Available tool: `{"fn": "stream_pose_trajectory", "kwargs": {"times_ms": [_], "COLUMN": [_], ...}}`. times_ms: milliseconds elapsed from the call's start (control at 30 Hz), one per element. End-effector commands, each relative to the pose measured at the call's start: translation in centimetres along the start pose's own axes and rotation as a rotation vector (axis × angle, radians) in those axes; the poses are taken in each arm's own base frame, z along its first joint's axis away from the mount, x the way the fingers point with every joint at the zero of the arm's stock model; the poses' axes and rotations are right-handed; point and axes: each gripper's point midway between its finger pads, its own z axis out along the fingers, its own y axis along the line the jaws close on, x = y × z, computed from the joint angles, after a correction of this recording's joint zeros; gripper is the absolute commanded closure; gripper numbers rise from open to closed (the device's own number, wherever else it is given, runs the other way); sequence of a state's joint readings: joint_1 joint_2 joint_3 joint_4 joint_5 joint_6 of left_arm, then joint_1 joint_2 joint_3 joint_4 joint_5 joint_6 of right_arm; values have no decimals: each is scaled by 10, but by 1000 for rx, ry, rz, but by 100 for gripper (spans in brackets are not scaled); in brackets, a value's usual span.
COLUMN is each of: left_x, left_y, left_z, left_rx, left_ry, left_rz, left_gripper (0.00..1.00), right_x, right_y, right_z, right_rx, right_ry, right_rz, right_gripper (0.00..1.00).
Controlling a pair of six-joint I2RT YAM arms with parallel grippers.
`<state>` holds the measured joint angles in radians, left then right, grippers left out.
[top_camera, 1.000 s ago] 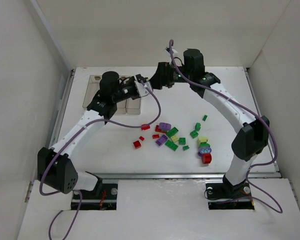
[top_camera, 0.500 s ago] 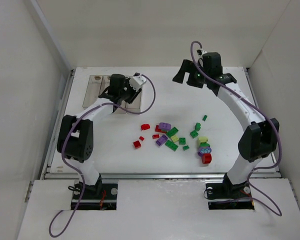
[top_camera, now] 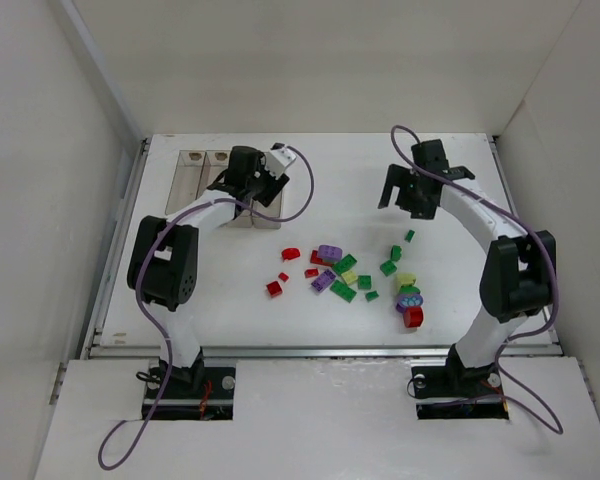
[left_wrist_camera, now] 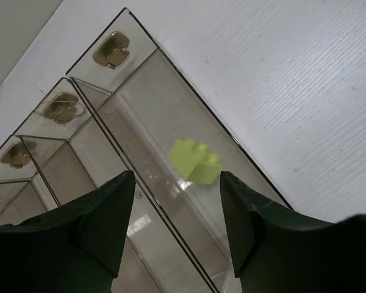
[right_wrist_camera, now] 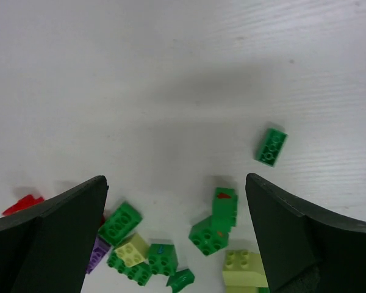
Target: Sort the legos into containers by color
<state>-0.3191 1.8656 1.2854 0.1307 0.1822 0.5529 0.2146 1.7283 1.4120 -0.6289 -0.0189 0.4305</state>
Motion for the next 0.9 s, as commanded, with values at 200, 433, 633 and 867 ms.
{"fn": "stream_pose_trajectory", "kwargs": {"times_ms": [200,433,633,867], "left_x": [-32,-65,-77,-85], "left_y": [15,45,50,48], "left_z": [-10,-40,-59,-68], "left_rx": [-35,-99,-106,-102], "left_ry": [-71,-28,-6,-15], "left_rz": [-56,-125,-60,-36], "left_gripper": [42,43,45,45], "right_x": [12,29,45,47], "right_y": [-56,-62,-80,-92], "right_z": [4,27,52,68], "right_rx": [106,124,208,259], "right_ry": [-14,43,85,103], "right_rz": [172,188,205,210], "right_gripper": [6,14,22,45]}}
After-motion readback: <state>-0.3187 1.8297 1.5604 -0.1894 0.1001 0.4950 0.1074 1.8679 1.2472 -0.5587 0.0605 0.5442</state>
